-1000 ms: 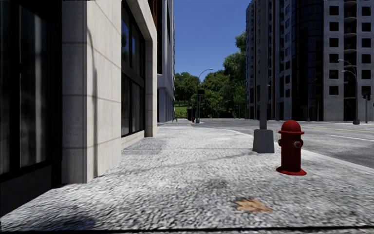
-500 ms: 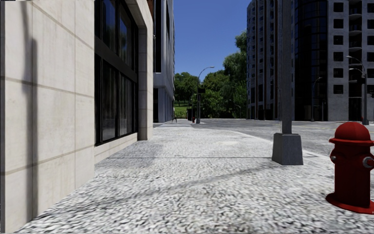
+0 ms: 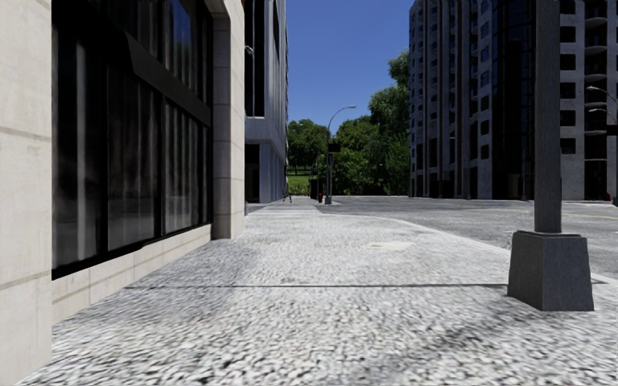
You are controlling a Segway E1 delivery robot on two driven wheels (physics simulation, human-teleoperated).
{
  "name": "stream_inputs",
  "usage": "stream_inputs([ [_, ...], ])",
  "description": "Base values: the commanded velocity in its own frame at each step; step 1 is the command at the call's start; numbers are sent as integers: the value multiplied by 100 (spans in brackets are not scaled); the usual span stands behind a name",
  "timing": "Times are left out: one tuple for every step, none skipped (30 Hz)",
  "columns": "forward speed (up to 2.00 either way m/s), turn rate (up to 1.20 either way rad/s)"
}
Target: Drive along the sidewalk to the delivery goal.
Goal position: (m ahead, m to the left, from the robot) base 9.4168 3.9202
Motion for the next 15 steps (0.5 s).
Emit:
stream_inputs([
  [200, 0],
  [200, 0],
  [200, 0],
  [200, 0],
  [200, 0],
  [200, 0],
  [200, 0],
  [200, 0],
  [200, 0],
  [200, 0],
  [200, 0],
  [200, 0],
  [200, 0],
  [200, 0],
  [200, 0],
])
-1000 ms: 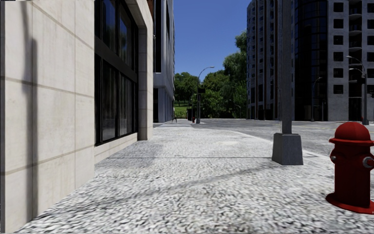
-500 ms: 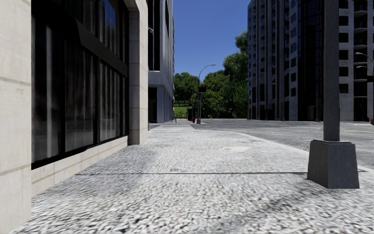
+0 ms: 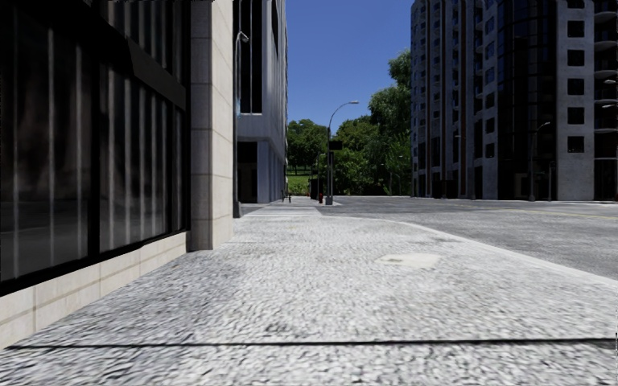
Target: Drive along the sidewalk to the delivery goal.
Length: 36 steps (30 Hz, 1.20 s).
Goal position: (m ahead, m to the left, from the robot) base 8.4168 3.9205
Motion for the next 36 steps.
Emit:
stream_inputs([
  [200, 0],
  [200, 0],
  [200, 0],
  [200, 0],
  [200, 0],
  [200, 0],
  [200, 0],
  [200, 0],
  [200, 0],
  [200, 0],
  [200, 0],
  [200, 0],
  [200, 0],
  [200, 0],
  [200, 0],
  [200, 0],
  [200, 0],
  [200, 0],
  [200, 0],
  [200, 0],
  [200, 0],
  [200, 0],
  [200, 0],
  [200, 0],
  [200, 0],
  [200, 0],
  [200, 0],
  [200, 0],
  [200, 0],
  [200, 0],
  [200, 0],
  [200, 0],
  [200, 0],
  [200, 0],
  [200, 0],
  [200, 0],
])
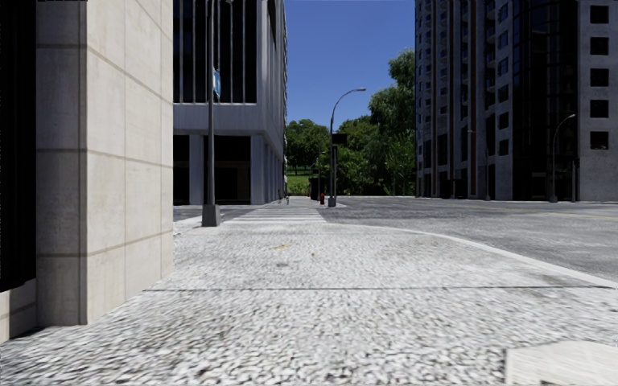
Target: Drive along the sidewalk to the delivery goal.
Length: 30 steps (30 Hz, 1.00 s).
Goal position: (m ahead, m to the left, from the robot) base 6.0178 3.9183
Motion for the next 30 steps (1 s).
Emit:
stream_inputs([
  [200, 0],
  [200, 0],
  [200, 0],
  [200, 0],
  [200, 0],
  [200, 0],
  [200, 0],
  [200, 0],
  [200, 0],
  [200, 0],
  [200, 0],
  [200, 0],
  [200, 5],
  [200, 5],
  [200, 13],
  [200, 16],
  [200, 24],
  [200, 27],
  [200, 27],
  [200, 32],
  [200, 37],
  [200, 39],
  [200, 39],
  [200, 39],
  [200, 40],
  [200, 40],
  [200, 40],
  [200, 40],
  [200, 40],
  [200, 40],
])
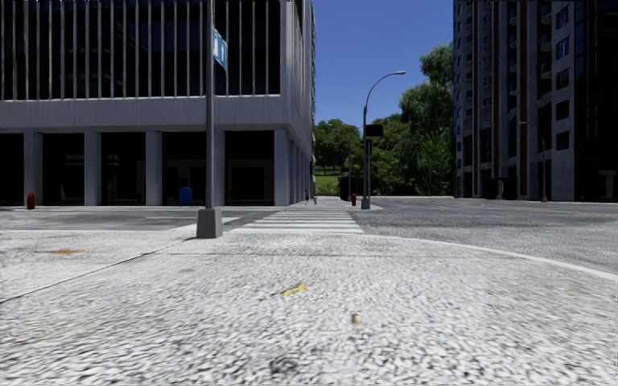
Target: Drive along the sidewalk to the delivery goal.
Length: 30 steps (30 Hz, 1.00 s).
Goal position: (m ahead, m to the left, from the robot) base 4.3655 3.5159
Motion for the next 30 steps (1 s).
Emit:
stream_inputs([
  [200, 40],
  [200, 40],
  [200, 40],
  [200, 40],
  [200, 40],
  [200, 40],
  [200, 40],
  [200, 40],
  [200, 40],
  [200, 40],
  [192, 40],
  [180, 40],
  [166, 40],
  [158, 44],
  [158, 44],
  [148, 50],
  [138, 54],
  [136, 54],
  [136, 54],
  [136, 54],
  [136, 55],
  [136, 55],
  [135, 55],
  [135, 55],
  [135, 56],
  [135, 56],
  [135, 56],
  [135, 56],
  [135, 56],
  [135, 56],
])
